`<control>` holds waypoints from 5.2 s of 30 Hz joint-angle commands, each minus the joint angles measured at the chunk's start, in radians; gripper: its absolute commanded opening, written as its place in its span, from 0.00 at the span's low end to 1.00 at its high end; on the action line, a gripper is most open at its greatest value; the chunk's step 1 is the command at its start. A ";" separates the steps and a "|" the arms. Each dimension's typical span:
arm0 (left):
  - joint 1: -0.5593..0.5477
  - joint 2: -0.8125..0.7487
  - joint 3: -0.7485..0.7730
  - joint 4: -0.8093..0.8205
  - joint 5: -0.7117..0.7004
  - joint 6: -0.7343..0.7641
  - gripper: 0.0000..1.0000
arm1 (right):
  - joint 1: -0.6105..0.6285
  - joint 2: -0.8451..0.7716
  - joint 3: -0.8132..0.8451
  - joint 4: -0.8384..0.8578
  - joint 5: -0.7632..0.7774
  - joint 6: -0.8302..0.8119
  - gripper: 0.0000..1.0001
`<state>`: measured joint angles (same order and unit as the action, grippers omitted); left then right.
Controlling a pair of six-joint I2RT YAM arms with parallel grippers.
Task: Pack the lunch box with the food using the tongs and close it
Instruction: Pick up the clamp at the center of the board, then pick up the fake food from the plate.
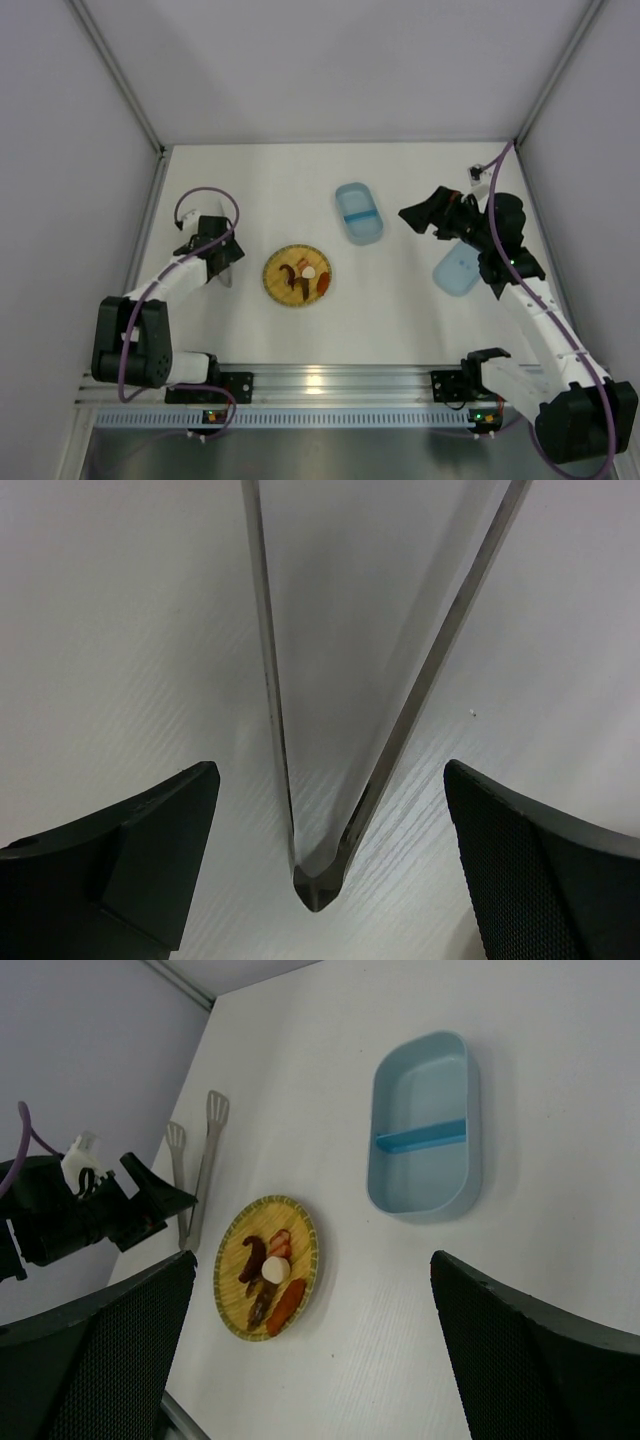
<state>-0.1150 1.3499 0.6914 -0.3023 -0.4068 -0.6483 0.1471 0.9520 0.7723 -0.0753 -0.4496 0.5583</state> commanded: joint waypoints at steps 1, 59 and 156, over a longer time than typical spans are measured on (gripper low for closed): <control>0.011 0.057 0.016 0.140 0.023 0.041 0.99 | -0.011 0.019 0.019 -0.003 -0.026 -0.008 0.99; 0.029 0.034 0.068 0.026 0.143 -0.002 0.52 | -0.007 -0.010 -0.013 -0.004 -0.017 0.002 0.99; -0.216 -0.617 0.138 -0.712 0.669 0.197 0.46 | 0.028 -0.085 -0.093 -0.021 0.032 0.002 0.99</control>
<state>-0.3248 0.7261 0.8391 -1.0180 0.2260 -0.4698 0.1612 0.8886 0.6872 -0.0937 -0.4267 0.5755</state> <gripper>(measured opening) 0.460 0.993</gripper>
